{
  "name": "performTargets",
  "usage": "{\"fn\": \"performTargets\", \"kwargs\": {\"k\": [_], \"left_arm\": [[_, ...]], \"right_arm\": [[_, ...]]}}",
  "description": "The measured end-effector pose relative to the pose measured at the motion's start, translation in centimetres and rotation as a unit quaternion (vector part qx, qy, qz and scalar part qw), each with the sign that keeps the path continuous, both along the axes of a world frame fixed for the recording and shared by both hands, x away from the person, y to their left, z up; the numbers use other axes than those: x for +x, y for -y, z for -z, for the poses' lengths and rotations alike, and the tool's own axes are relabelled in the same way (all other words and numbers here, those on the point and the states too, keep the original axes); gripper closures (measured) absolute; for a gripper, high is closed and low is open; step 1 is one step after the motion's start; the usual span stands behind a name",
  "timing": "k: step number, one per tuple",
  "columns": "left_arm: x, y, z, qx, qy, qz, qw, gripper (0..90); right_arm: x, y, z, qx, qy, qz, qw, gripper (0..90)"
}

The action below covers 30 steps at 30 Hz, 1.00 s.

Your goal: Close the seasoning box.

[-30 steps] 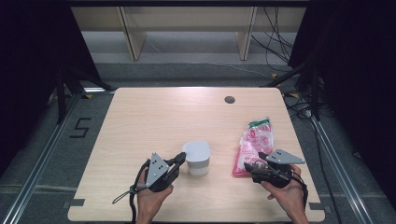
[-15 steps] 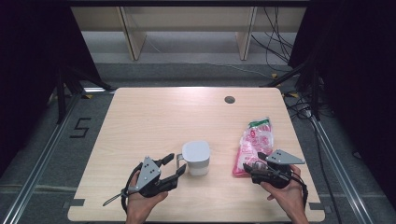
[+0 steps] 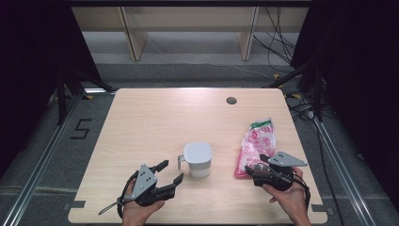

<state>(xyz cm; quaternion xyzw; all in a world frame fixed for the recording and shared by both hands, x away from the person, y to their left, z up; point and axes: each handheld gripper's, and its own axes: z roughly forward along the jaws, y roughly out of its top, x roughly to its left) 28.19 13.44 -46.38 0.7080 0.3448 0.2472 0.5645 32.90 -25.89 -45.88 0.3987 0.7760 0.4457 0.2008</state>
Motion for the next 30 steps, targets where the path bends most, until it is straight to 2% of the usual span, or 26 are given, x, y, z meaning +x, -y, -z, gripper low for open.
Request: {"fn": "performTargets", "kwargs": {"k": [1, 2, 3, 4, 5, 6, 7, 8, 9, 10, 12, 16, 17, 18, 19, 21, 23, 25, 26, 27, 30], "left_arm": [[0.0, 0.0, 0.2, -0.011, -0.001, -0.003, 0.9999, 31.7], [0.0, 0.0, 0.2, -0.011, -0.001, -0.003, 0.9999, 31.6], [-0.2, -0.4, 0.2, 0.005, 0.003, -0.001, 1.0, 31.4], [-0.2, -0.4, 0.2, 0.005, 0.003, -0.001, 1.0, 31.2], [-0.4, -0.4, 0.3, -0.004, 0.002, -0.005, 1.0, 31.0], [-0.6, -0.5, 0.2, -0.005, -0.002, -0.009, 0.9999, 31.1], [-0.6, -0.6, 0.3, -0.004, 0.007, -0.003, 1.0, 31.1], [-0.9, -0.6, 0.3, -0.007, -0.002, -0.011, 0.9999, 31.1], [-0.9, -0.7, 0.2, -0.001, 0.003, -0.009, 1.0, 31.0], [-1.0, -0.8, 0.3, -0.003, 0.003, -0.009, 0.9999, 31.1], [-1.0, -0.8, 0.3, -0.003, 0.01, -0.005, 0.9999, 31.1], [-1.3, -0.9, 0.6, -0.001, 0.005, -0.008, 1.0, 30.8], [-1.4, -0.9, 0.6, 0.004, 0.004, -0.009, 0.9999, 30.6], [-1.6, -0.9, 0.7, 0.007, -0.002, -0.013, 0.9999, 30.4], [-1.6, -0.8, 0.8, 0.008, -0.004, -0.012, 0.9999, 30.1], [-1.8, -0.7, 1.1, 0.008, -0.01, -0.016, 0.9998, 29.4], [-1.7, -0.8, 1.2, 0.015, -0.003, -0.007, 0.9999, 29.3], [-2.1, -0.9, 1.4, 0.008, -0.007, -0.014, 0.9999, 29.1], [-2.2, -0.9, 1.5, 0.004, -0.009, -0.016, 0.9998, 29.1], [-2.3, -0.9, 1.5, -0.004, -0.014, -0.02, 0.9997, 29.1], [-2.4, -0.9, 1.5, -0.004, -0.009, -0.018, 0.9998, 29.1]], "right_arm": [[0.0, 0.0, 0.0, 0.001, 0.0, 0.0, 1.0, 27.1], [0.0, 0.0, 0.0, 0.001, 0.0, 0.0, 1.0, 27.1], [0.0, 0.0, 0.0, -0.001, 0.005, -0.003, 1.0, 27.1], [0.0, 0.0, 0.0, -0.001, 0.005, -0.003, 1.0, 27.1], [-0.2, -0.2, 0.0, 0.002, -0.002, 0.006, 1.0, 27.1], [0.0, 0.0, 0.0, -0.005, 0.007, -0.004, 1.0, 27.1], [0.1, 0.0, 0.0, -0.006, 0.006, -0.008, 0.9999, 27.1], [0.0, 0.0, 0.0, -0.008, 0.007, -0.004, 0.9999, 27.1], [0.1, 0.0, 0.0, -0.003, 0.006, -0.009, 0.9999, 27.1], [-0.2, -0.2, 0.0, 0.003, -0.003, 0.0, 1.0, 27.1], [-0.2, -0.2, 0.0, 0.003, -0.006, 0.003, 1.0, 27.1], [-0.3, -0.2, 0.1, -0.007, 0.005, -0.004, 1.0, 27.2], [-0.3, -0.2, 0.1, -0.008, 0.002, -0.005, 1.0, 27.1], [-0.5, -0.4, 0.2, 0.002, -0.008, -0.002, 1.0, 27.1], [-0.5, -0.5, 0.2, 0.003, -0.006, -0.006, 1.0, 27.1], [-0.5, -0.3, 0.3, -0.007, -0.005, -0.014, 0.9999, 27.1], [-0.5, -0.4, 0.4, -0.007, 0.001, -0.019, 0.9998, 27.1], [-1.0, -0.5, 0.6, 0.0, -0.012, -0.01, 0.9999, 27.1], [-1.0, -0.5, 0.6, 0.001, -0.009, -0.011, 0.9999, 27.0], [-1.0, -0.3, 0.7, -0.011, -0.002, -0.016, 0.9998, 26.9], [-1.2, -0.3, 0.9, -0.012, -0.007, -0.017, 0.9998, 26.8]]}}
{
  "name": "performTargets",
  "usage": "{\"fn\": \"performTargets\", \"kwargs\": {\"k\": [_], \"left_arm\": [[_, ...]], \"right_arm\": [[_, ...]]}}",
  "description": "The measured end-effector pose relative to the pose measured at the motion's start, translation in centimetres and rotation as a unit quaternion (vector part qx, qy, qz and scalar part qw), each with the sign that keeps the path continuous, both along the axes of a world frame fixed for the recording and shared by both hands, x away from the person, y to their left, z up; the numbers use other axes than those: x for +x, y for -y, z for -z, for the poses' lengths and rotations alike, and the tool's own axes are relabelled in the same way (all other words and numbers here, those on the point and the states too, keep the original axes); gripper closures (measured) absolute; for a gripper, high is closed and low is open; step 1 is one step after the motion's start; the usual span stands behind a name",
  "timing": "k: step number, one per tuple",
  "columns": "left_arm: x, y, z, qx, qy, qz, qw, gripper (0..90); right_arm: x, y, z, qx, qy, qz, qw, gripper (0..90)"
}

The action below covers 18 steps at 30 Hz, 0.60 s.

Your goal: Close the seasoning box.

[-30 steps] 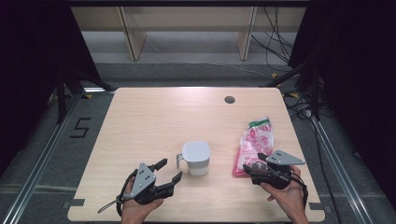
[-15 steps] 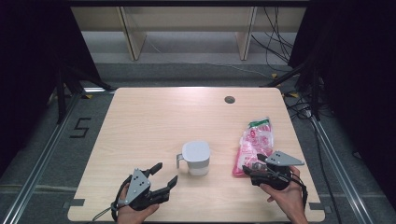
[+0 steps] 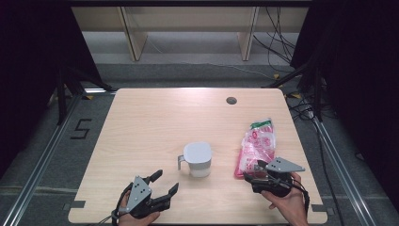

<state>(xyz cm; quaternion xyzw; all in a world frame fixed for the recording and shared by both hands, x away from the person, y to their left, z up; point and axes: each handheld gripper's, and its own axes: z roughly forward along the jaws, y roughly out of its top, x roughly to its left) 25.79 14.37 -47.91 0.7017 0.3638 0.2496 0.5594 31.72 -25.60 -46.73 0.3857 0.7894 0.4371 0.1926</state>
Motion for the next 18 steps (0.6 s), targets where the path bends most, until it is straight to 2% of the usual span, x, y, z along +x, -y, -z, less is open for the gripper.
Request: {"fn": "performTargets", "kwargs": {"k": [2, 3, 4, 5, 8, 10, 12, 13, 14, 15, 18], "left_arm": [[-0.07, 0.02, -0.01, 0.006, 0.0, 0.003, 1.0, 29.0], [0.01, 0.09, 0.1, 0.002, 0.006, 0.006, 1.0, 29.0], [-0.01, 0.09, 0.12, 0.003, 0.005, 0.004, 1.0, 29.0], [-0.18, 0.18, 0.14, -0.003, -0.007, -0.004, 1.0, 28.9], [-0.05, 0.03, 0.19, 0.003, 0.004, 0.004, 1.0, 28.9], [-0.15, 0.14, 0.26, -0.006, -0.003, -0.003, 1.0, 28.9], [-0.14, -0.02, 0.2, 0.008, -0.001, -0.001, 1.0, 28.9], [-0.15, -0.01, 0.21, 0.007, -0.002, -0.001, 1.0, 28.9], [-0.18, 0.01, 0.23, 0.007, -0.003, -0.001, 1.0, 28.9], [-0.15, -0.01, 0.24, 0.01, -0.002, 0.001, 0.9999, 28.9], [-0.09, -0.04, 0.27, 0.01, -0.001, 0.001, 0.9999, 28.6]], "right_arm": [[-0.08, 0.16, 0.1, -0.001, 0.003, 0.0, 1.0, 26.8], [-0.42, -0.02, 0.06, 0.01, -0.016, 0.011, 0.9998, 26.8], [-0.22, 0.11, 0.15, 0.005, -0.002, 0.004, 1.0, 26.8], [-0.18, 0.14, 0.19, 0.005, -0.001, 0.0, 1.0, 26.8], [-0.25, 0.26, 0.21, 0.002, -0.005, 0.0, 1.0, 26.8], [-0.28, 0.27, 0.26, 0.004, -0.008, 0.001, 1.0, 26.8], [-0.41, 0.22, 0.26, 0.01, -0.009, 0.007, 0.9999, 26.8], [-0.36, 0.35, 0.23, 0.005, -0.005, 0.007, 1.0, 26.9], [-0.42, 0.24, 0.27, 0.011, -0.009, 0.006, 0.9999, 26.9], [-0.36, 0.38, 0.23, 0.003, -0.003, 0.003, 1.0, 26.9], [-0.26, 0.4, 0.33, 0.007, -0.002, -0.002, 1.0, 26.8]]}}
